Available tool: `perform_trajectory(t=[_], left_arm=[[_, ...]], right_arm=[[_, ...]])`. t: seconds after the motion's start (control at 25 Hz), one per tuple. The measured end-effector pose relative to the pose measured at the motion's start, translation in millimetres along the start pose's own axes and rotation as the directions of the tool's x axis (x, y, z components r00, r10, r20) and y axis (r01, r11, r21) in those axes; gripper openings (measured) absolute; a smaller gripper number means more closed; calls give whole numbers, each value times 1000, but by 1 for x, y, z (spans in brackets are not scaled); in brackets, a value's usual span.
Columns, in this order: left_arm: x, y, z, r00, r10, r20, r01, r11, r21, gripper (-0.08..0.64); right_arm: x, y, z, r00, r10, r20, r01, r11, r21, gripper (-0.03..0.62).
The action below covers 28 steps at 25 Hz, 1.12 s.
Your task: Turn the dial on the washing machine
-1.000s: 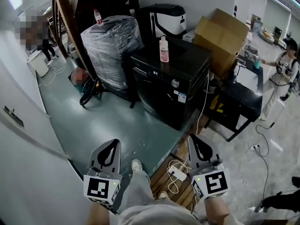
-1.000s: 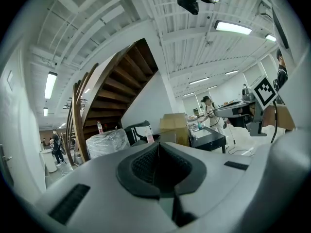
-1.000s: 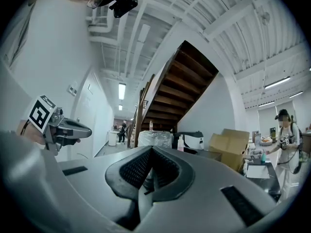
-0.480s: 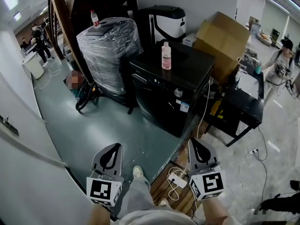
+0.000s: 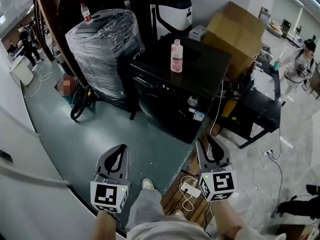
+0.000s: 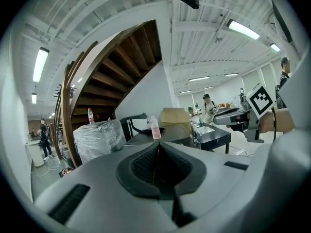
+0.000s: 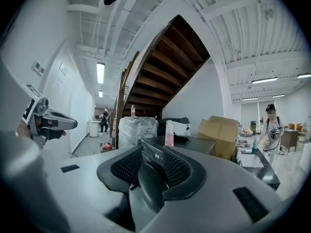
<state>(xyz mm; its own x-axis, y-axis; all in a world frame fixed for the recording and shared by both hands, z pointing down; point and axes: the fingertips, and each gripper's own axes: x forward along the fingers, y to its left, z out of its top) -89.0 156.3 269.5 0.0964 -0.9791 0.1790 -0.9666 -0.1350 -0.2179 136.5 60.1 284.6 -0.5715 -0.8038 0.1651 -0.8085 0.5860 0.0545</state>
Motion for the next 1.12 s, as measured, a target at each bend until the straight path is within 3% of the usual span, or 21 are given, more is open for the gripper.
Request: perform_trajectory(t=[0.24, 0.56, 1.12], left_arm=[[69, 46, -19, 997, -79, -7, 79, 997, -6, 20], [145, 97, -50, 981, -188, -41, 187, 982, -16, 20], [237, 97, -80, 964, -262, -53, 261, 965, -11, 20]], right_arm=[[76, -10, -18, 991, -123, -60, 125, 992, 19, 213], [155, -31, -39, 949, -291, -122, 297, 954, 42, 250], [230, -73, -90, 901, -381, -206, 394, 919, 21, 284]])
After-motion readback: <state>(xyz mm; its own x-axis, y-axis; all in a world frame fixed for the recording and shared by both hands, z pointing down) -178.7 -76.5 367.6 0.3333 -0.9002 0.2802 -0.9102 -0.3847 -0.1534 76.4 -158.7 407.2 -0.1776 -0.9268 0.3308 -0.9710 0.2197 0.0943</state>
